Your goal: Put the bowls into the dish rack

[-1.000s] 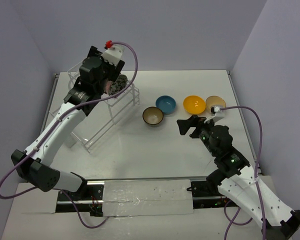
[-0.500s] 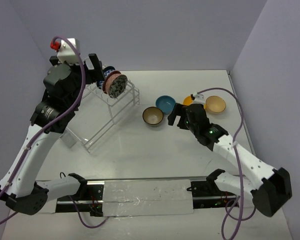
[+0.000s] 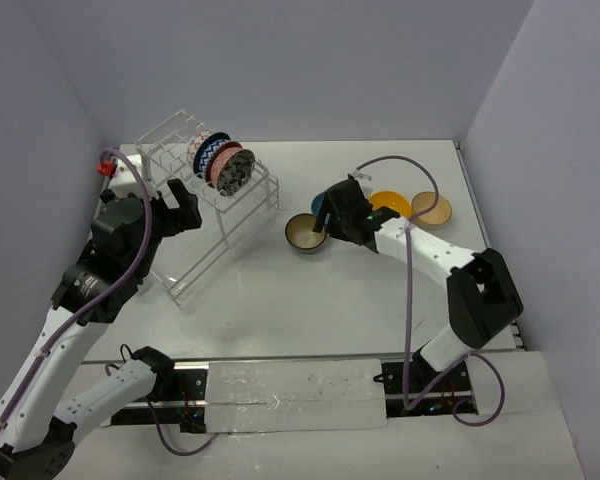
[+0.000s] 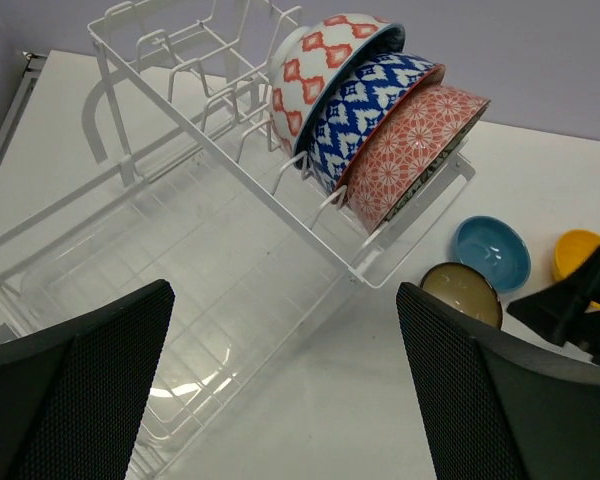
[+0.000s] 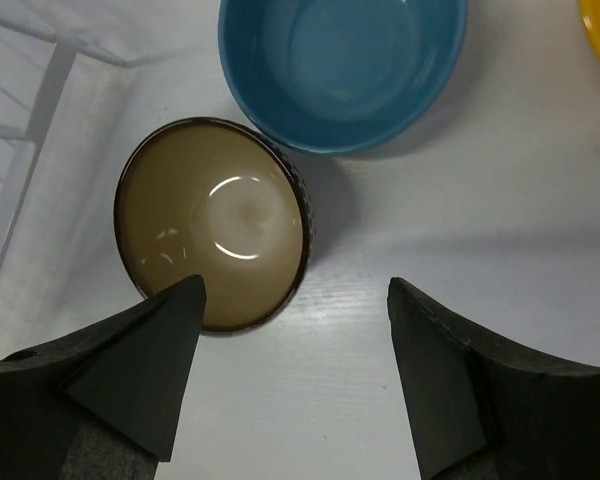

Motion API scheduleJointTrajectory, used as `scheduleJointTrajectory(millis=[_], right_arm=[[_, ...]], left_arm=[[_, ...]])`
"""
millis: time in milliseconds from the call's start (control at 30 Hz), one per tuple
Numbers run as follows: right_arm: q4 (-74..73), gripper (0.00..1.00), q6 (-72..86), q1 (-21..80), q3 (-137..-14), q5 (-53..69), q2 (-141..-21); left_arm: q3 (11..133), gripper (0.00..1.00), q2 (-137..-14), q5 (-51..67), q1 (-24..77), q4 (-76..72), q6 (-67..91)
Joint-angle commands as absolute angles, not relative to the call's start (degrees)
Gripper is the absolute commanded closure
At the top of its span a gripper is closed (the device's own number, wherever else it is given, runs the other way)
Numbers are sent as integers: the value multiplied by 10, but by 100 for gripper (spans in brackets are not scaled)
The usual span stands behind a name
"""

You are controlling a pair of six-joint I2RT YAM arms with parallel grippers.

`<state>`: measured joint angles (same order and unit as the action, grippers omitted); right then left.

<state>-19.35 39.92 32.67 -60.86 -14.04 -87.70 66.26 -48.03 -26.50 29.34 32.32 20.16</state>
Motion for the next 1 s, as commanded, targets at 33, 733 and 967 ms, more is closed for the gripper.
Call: scheduleJointTrajectory(millis=[33,733,967], right_arm=[[-204,21,426,333,-661,-154,-932],[-186,48,448,335,-685,-142,-1044],[-175,60,452,334,-681,-140,-1053]], left_arm=[[657,1,-458,-246,295,330,226],[662,1,-496,-180,295,315,246],[664,1,-493,-189,295,330,255]])
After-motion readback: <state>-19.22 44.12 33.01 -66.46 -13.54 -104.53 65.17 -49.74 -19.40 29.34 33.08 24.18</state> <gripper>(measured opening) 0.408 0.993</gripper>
